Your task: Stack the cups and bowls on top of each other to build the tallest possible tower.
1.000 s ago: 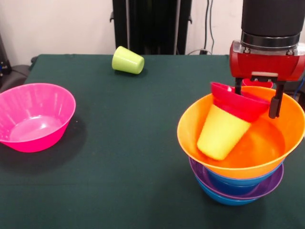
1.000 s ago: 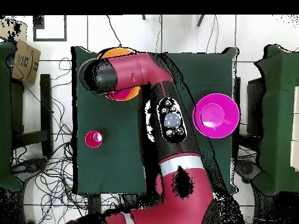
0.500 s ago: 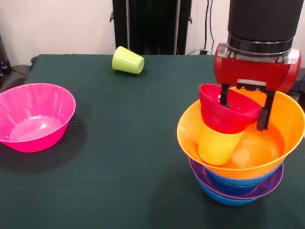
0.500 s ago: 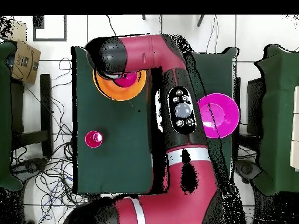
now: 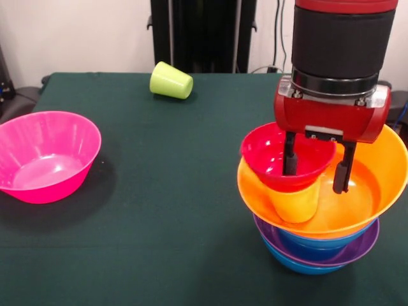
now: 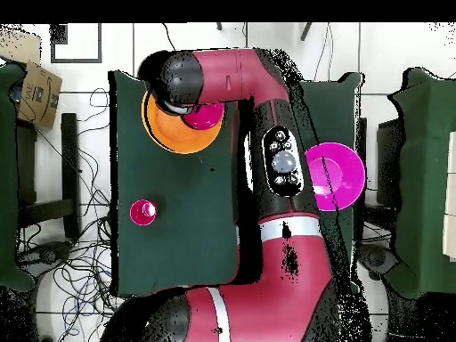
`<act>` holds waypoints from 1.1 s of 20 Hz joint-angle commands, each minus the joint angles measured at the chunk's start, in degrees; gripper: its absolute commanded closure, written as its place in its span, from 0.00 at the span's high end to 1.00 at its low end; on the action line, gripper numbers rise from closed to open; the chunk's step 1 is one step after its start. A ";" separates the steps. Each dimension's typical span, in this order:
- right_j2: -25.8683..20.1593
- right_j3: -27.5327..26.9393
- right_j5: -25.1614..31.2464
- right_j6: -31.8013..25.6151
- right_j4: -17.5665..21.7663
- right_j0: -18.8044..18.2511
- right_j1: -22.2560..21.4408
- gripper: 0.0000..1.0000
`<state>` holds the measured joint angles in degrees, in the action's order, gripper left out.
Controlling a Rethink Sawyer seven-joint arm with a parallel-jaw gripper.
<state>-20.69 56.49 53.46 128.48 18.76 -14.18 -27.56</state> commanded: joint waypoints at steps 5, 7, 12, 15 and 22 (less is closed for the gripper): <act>1.08 1.16 3.74 -3.56 1.07 -0.27 0.54 1.00; 1.36 2.83 3.23 -2.61 0.76 -0.08 -0.34 1.00; 1.91 5.40 3.22 -0.53 -0.22 0.59 -2.28 1.00; 2.05 5.63 3.05 -0.04 -0.51 0.85 -2.38 1.00; 2.78 6.48 3.28 1.14 -1.57 1.61 -3.29 1.00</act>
<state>-18.69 57.09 53.48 128.48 17.94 -13.82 -29.35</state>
